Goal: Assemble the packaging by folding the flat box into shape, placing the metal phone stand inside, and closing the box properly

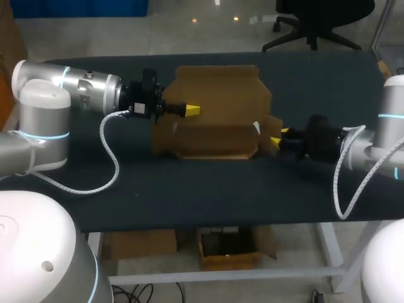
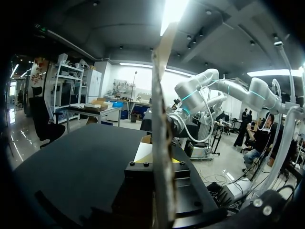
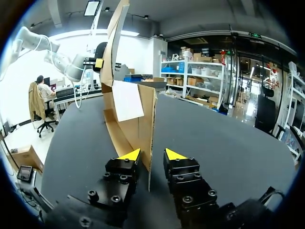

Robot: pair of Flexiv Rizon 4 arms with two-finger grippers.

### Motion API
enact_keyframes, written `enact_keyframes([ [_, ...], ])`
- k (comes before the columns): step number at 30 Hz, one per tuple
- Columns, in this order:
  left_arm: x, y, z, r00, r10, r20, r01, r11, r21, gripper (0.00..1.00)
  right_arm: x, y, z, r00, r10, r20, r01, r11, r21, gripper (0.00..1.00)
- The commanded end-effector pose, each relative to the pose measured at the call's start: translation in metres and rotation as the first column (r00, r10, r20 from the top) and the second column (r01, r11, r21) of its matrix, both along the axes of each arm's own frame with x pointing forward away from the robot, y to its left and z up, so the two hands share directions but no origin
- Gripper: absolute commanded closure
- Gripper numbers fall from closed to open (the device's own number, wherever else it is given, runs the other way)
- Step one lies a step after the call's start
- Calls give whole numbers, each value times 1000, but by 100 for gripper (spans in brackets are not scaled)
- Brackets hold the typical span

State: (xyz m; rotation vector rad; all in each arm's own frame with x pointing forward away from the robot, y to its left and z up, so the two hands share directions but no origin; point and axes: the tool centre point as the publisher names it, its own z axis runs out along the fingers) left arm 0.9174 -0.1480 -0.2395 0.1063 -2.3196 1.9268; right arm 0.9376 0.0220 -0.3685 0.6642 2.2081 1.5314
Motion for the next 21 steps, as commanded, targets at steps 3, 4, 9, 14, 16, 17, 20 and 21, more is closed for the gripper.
enact_keyframes([
  [3, 0, -1, -5, 1000, -1, 0, 1, 1000, -1, 100, 1, 9, -2, 1000, -16, 6, 16, 1000, 2, 92],
  [4, 0, -1, -5, 1000, -1, 0, 1, 1000, -1, 100, 1, 10, -2, 1000, -21, 6, 21, 1000, 3, 100],
  [9, 0, -1, -5, 1000, -1, 0, 1, 1000, -1, 100, -5, 14, -3, 999, -37, 10, 37, 999, 6, 100],
  [14, 0, -1, -5, 1000, -1, 0, 1, 1000, -1, 100, -13, 16, -5, 998, -66, 12, 65, 998, 9, 100],
  [16, 0, -1, -5, 1000, -1, 0, 1, 1000, -1, 100, -17, 16, -5, 997, -75, 14, 75, 997, 13, 100],
  [17, 0, -1, -5, 1000, -1, 0, 1, 1000, -1, 100, -18, 16, -5, 997, -79, 14, 79, 997, 15, 100],
  [20, 0, -1, -5, 1000, -1, 0, 1, 1000, -1, 100, -23, 19, -5, 996, -89, 15, 89, 996, 18, 100],
  [21, 0, -1, -5, 1000, -1, 0, 1, 1000, -1, 100, -24, 19, -5, 996, -91, 15, 91, 996, 18, 100],
])
